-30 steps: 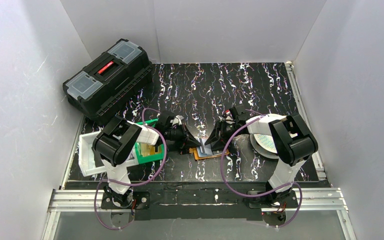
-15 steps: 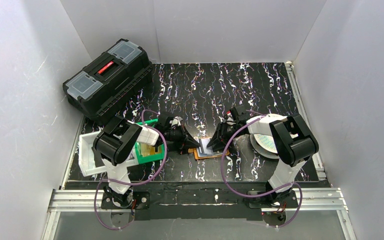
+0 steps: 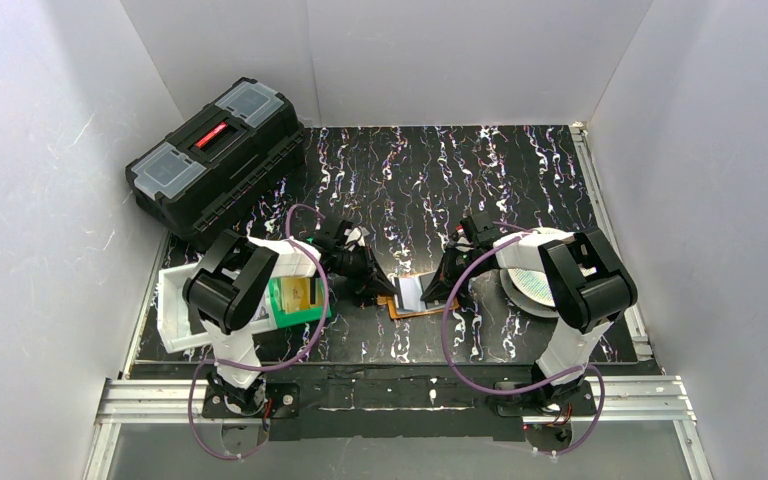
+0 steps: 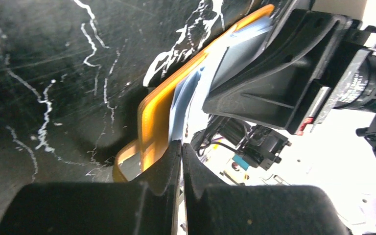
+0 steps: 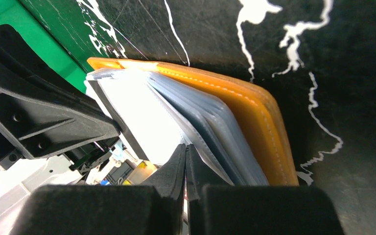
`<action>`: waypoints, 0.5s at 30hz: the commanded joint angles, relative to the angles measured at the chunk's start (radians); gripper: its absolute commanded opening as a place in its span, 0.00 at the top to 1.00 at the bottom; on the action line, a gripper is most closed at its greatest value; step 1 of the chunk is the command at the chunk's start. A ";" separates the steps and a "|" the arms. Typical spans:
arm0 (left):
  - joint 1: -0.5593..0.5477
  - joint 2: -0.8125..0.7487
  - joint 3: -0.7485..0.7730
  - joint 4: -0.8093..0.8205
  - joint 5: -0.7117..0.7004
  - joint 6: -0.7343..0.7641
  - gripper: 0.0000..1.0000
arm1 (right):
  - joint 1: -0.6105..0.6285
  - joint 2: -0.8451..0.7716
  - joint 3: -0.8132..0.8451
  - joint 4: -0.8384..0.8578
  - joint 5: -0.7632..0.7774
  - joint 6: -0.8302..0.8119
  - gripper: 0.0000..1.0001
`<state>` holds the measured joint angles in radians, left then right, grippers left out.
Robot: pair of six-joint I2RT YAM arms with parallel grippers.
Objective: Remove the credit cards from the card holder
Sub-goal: Remove the credit card from the card holder.
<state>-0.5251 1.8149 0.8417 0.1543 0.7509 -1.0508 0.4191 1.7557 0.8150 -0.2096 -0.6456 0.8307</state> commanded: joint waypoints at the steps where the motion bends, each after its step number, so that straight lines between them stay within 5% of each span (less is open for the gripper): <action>1: 0.007 -0.047 0.031 -0.163 -0.023 0.091 1.00 | -0.005 0.001 -0.010 -0.005 0.036 -0.015 0.97; 15: 0.007 -0.142 0.152 -0.466 -0.139 0.285 1.00 | -0.005 -0.008 0.014 -0.050 0.073 -0.047 0.99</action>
<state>-0.5251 1.7473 0.9485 -0.1722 0.6579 -0.8448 0.4191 1.7557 0.8150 -0.2131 -0.6353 0.8211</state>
